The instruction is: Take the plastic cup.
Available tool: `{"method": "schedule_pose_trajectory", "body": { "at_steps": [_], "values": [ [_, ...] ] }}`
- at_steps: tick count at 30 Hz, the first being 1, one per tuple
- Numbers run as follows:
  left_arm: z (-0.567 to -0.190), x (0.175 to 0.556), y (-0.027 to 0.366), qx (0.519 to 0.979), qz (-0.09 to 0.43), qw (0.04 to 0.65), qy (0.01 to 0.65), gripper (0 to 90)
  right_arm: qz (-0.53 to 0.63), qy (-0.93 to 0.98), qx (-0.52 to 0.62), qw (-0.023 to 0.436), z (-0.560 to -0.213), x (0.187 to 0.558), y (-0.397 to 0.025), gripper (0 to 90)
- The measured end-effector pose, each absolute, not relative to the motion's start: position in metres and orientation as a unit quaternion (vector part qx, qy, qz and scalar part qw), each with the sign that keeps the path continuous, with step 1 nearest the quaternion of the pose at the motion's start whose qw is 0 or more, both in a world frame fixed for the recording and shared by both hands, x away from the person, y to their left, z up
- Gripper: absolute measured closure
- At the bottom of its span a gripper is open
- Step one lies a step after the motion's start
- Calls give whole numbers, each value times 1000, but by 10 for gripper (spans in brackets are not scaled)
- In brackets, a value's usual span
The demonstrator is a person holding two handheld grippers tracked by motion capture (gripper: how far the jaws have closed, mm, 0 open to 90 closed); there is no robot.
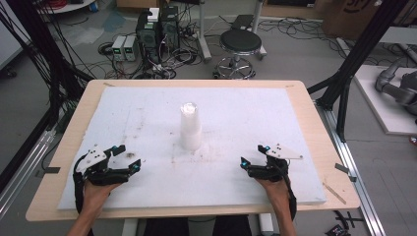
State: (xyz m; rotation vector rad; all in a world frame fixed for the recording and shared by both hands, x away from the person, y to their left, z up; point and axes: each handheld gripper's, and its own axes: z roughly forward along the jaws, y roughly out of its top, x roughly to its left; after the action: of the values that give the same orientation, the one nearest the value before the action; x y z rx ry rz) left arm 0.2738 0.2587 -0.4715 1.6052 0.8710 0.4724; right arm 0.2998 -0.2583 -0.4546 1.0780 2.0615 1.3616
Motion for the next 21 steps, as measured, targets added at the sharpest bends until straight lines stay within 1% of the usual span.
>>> {"method": "schedule_pose_trajectory", "body": {
  "at_steps": [18, 21],
  "values": [
    [-471, 273, 260, 684, 206, 592, 372, 124, 506, 737, 386, 229, -454, 297, -260, 159],
    [-469, 273, 261, 692, 207, 586, 368, 123, 505, 738, 385, 229, -454, 297, -260, 159]
  ]
}}
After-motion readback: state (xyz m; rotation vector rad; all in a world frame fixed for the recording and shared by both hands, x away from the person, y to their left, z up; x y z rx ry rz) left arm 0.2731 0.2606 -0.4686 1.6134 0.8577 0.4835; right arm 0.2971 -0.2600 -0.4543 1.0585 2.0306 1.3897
